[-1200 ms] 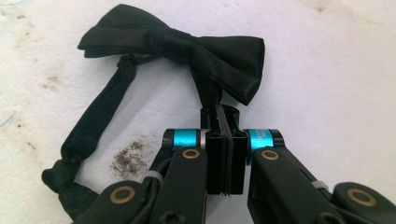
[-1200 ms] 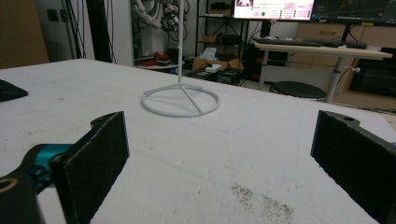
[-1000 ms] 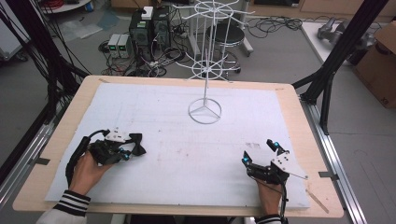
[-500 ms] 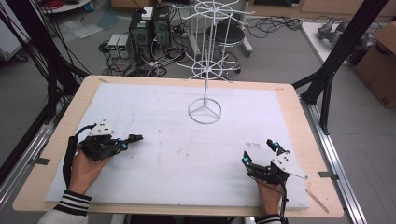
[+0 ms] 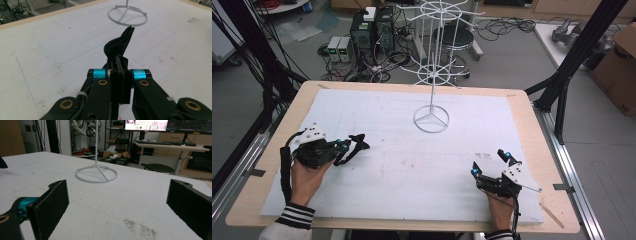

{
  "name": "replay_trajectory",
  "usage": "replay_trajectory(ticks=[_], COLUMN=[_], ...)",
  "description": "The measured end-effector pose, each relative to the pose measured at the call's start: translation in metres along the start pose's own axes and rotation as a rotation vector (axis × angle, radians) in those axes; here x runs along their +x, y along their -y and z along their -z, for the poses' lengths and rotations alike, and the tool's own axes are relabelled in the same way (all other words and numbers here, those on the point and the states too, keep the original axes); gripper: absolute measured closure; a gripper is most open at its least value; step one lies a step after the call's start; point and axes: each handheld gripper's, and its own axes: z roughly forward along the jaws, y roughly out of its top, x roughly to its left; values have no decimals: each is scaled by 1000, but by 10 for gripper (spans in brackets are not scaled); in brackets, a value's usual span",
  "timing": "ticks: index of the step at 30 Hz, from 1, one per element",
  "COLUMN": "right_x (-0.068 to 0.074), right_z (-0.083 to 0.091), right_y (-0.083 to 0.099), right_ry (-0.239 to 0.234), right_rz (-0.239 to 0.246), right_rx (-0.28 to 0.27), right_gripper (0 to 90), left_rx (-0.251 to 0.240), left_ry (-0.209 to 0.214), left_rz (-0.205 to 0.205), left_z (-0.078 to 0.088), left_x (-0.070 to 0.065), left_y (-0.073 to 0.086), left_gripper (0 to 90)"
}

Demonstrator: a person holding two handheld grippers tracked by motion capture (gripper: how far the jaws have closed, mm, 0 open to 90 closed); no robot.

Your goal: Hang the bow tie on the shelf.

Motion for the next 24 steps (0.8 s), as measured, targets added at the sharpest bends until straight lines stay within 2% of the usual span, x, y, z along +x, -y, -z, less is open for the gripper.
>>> replay_trajectory(ticks=[6, 7, 8, 9, 11, 15, 17, 20, 24], right_x=[0, 0, 0, 0, 0, 0, 0, 0, 0], right_z=[0, 0, 0, 0, 0, 0, 0, 0, 0], right_y=[0, 0, 0, 0, 0, 0, 0, 0, 0], right_ry=[0, -1, 0, -1, -1, -4, -4, -4, -2], right_rz=[0, -3, -3, -3, -4, -4, -5, -4, 1], right_rx=[0, 0, 0, 0, 0, 1, 1, 0, 0], right_gripper=[32, 32, 32, 32, 32, 32, 32, 32, 32], left_rx=[-59, -81, -81, -114, -133, -169, -172, -206, -228], left_ry=[5, 3, 3, -1, -8, -10, -6, -7, 0], left_rz=[25, 29, 29, 39, 43, 57, 59, 68, 66], left_z=[-1, -1, -1, -2, -3, -8, -9, -15, -20], left_x=[-1, -1, -1, -2, -2, -2, -1, -1, 1], left_y=[-6, -9, -9, -15, -20, -32, -35, -45, -54], left_gripper=[896, 895, 896, 895, 895, 895, 895, 895, 895])
